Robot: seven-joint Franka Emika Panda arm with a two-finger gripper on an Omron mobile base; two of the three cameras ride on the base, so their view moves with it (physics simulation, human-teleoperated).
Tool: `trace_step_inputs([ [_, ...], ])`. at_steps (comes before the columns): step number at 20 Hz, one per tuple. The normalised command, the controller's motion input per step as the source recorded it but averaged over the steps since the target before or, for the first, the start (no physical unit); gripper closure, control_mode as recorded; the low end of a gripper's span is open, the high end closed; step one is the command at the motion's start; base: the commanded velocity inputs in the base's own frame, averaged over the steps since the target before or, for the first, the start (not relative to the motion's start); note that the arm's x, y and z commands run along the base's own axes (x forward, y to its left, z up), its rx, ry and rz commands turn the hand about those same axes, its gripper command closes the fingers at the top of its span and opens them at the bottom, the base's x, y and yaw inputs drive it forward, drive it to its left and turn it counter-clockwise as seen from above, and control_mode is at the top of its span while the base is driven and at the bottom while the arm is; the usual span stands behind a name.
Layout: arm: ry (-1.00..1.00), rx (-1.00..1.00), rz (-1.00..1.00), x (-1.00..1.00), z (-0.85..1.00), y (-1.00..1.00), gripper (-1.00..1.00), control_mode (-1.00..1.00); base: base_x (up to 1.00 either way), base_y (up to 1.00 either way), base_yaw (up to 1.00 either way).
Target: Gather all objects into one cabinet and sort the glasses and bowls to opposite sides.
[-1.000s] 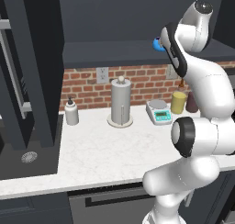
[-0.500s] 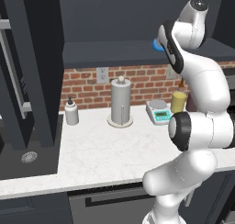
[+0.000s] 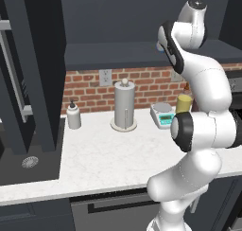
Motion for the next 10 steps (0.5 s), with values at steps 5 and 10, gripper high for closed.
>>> trace_step_inputs([
  [5,0.04,0.0,0.0,0.0,-0.07,0.0,-1.0,-1.0,0.0,0.0,0.0],
  [10,0.02,0.0,0.0,0.0,-0.05,0.0,-1.0,-1.0,0.0,0.0,0.0],
])
